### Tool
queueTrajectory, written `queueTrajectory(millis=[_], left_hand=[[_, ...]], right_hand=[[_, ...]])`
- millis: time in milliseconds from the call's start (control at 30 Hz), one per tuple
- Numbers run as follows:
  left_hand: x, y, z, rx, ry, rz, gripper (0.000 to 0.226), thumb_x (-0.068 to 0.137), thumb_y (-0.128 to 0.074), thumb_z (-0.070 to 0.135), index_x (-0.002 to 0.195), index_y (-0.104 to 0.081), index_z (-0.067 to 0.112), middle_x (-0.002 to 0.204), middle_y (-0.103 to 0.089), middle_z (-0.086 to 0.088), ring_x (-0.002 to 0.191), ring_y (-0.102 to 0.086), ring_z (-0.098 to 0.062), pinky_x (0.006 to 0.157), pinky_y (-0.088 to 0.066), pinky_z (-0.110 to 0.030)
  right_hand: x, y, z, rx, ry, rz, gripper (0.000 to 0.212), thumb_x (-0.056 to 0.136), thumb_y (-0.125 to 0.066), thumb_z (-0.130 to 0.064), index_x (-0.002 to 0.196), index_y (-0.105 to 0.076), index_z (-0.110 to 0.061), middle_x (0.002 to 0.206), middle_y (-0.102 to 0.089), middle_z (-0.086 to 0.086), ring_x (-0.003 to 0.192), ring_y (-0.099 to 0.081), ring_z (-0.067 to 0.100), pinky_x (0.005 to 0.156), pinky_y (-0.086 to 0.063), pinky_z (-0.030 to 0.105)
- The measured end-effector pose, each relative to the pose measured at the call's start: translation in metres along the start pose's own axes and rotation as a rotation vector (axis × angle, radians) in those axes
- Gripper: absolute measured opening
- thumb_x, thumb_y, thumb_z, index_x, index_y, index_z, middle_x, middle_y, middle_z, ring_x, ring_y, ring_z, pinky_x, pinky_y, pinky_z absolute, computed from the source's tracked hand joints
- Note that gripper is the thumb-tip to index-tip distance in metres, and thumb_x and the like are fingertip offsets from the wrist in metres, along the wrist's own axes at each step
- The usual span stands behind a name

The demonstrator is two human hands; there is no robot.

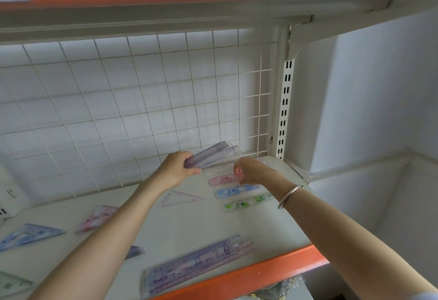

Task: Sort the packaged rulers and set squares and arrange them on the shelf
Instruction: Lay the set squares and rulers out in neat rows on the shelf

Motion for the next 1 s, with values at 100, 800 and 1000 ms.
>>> queueTrajectory(millis=[100, 800, 1000], left_hand=[[-0.002, 0.002, 0.0, 0.001, 0.0, -0.002, 0.022, 0.085, -0.07, 0.023, 0.078, -0.055, 0.007, 0.067, -0.044, 0.002, 0.063, -0.038, -0.016, 0.058, -0.026, -0.028], [-0.014, -0.002, -0.006, 0.018, 0.008, -0.04, 0.036, 0.085, -0.07, 0.022, 0.063, -0.042, 0.019, 0.062, -0.038, 0.004, 0.057, -0.034, -0.013, 0.054, -0.023, -0.028], [-0.015, -0.006, -0.006, 0.015, -0.006, -0.061, 0.038, 0.085, -0.07, 0.02, 0.062, -0.04, 0.02, 0.062, -0.037, 0.005, 0.056, -0.033, -0.012, 0.054, -0.023, -0.027]], right_hand=[[0.004, 0.003, -0.005, -0.025, -0.004, -0.019, 0.03, 0.076, -0.071, -0.004, 0.105, -0.062, -0.009, 0.109, -0.061, 0.006, 0.103, -0.056, 0.022, 0.085, -0.046, 0.026], [-0.018, 0.019, -0.005, 0.102, 0.093, -0.003, 0.03, 0.075, -0.073, -0.004, 0.104, -0.064, -0.008, 0.105, -0.065, 0.005, 0.094, -0.058, 0.015, 0.094, -0.048, 0.026], [-0.036, 0.017, -0.007, 0.073, 0.089, -0.065, 0.03, 0.075, -0.075, -0.006, 0.104, -0.066, -0.008, 0.103, -0.067, 0.004, 0.089, -0.06, 0.013, 0.086, -0.048, 0.023]])
Point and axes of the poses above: each hand's wrist, its own x-axis towards the middle knuckle, its own y-axis out of the back of the hand, z = x × y, the point moved 1 cm from there along x, towards the middle knuckle
